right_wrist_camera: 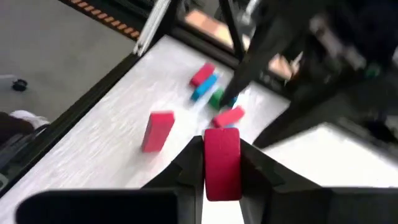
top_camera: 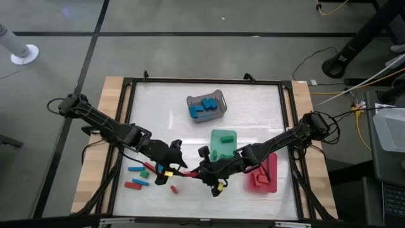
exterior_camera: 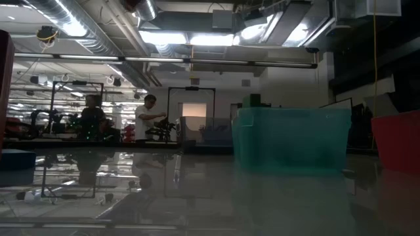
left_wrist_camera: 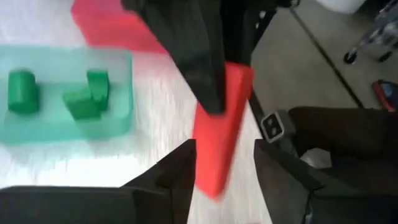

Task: Sort blocks
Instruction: Put the red block into the pink bin

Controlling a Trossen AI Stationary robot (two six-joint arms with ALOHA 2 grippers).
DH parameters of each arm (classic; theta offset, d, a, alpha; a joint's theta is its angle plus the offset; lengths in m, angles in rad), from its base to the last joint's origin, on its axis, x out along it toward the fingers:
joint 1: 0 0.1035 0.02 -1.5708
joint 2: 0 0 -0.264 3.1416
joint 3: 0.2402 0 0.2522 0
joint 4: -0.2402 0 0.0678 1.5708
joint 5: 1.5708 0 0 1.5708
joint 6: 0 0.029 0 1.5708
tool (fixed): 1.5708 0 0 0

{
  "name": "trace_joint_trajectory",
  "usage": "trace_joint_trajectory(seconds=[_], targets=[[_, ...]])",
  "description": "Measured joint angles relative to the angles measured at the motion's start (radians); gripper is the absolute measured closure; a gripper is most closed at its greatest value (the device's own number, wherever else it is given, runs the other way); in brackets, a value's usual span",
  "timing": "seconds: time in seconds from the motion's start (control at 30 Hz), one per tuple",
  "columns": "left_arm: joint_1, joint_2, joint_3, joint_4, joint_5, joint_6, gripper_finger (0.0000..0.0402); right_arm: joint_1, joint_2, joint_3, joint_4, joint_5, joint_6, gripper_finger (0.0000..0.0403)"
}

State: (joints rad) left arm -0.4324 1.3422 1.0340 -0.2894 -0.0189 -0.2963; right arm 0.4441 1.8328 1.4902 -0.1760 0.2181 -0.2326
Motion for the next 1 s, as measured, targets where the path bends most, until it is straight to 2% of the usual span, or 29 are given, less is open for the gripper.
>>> trace_joint_trajectory(seconds=[0.23, 0.53, 0.83, 1.0], targets=[[0.0, 0.0, 0.0, -0.15, 0.0, -0.004, 0.0218, 0.022, -0.018, 0.0, -0.196, 0.041, 0.159, 0.0343], [-0.007, 0.001, 0.0, -0.285, 0.003, -0.037, 0.0215, 0.089, -0.151, 0.001, -0.555, 0.104, 0.441, 0.034], [-0.035, 0.008, 0.0, -0.29, 0.004, -0.045, 0.0215, 0.203, -0.217, 0.002, -1.054, 0.086, 0.893, 0.0334], [-0.073, 0.028, -0.019, -0.265, 0.001, -0.04, 0.0213, 0.26, -0.213, 0.001, -1.23, 0.065, 1.077, 0.0333]])
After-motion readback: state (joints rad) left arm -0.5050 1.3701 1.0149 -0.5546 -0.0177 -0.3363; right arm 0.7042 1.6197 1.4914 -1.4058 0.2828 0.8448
